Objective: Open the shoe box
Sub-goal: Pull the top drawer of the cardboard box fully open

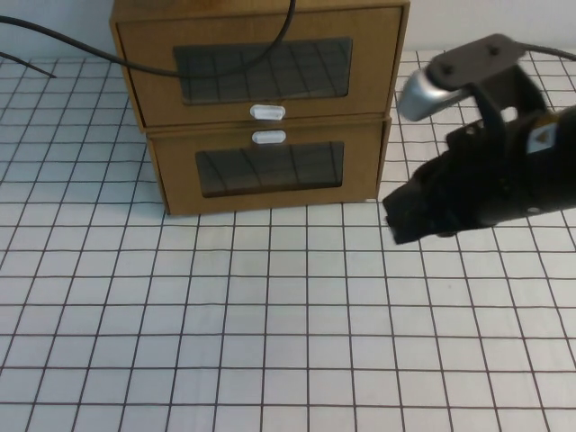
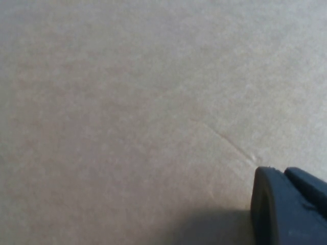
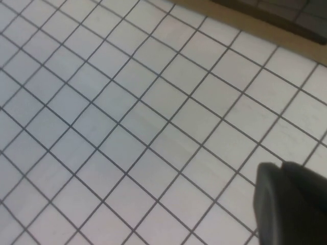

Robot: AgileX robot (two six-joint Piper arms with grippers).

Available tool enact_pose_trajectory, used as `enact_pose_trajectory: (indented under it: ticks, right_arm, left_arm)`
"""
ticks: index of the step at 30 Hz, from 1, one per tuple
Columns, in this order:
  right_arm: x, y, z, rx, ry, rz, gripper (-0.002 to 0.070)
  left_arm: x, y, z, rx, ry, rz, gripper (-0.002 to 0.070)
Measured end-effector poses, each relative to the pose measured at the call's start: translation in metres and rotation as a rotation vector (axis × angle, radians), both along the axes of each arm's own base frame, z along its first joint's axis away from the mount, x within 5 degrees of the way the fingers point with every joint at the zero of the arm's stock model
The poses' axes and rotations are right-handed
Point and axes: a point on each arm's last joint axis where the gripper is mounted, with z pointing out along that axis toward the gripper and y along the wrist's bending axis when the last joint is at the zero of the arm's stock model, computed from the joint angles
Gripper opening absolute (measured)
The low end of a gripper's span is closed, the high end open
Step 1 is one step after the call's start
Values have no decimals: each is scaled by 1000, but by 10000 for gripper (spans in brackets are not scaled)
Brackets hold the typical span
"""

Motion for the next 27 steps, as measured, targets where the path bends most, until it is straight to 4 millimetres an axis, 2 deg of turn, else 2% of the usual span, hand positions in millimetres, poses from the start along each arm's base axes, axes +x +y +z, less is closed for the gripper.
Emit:
enact_pose_trajectory:
  ticks: [6, 12, 17, 24, 27]
  right_arm:
    - [4, 63, -9, -202, -87, 139, -13]
    - [3, 106, -27, -390, -235, 269, -13]
    - [12, 114, -30, -470, -372, 307, 13]
    - [24, 116, -22, -577, -607, 359, 169]
    - [29, 120, -24, -614, -683, 391, 212]
  left_arm:
    - [0, 0, 0, -8, 7, 2, -2]
    - [0, 0, 0, -8, 10, 2, -2]
    - [-1, 0, 0, -9, 15, -2, -2]
    - [-1, -1, 0, -9, 17, -2, -2]
    - [-1, -1, -1, -9, 19, -3, -2]
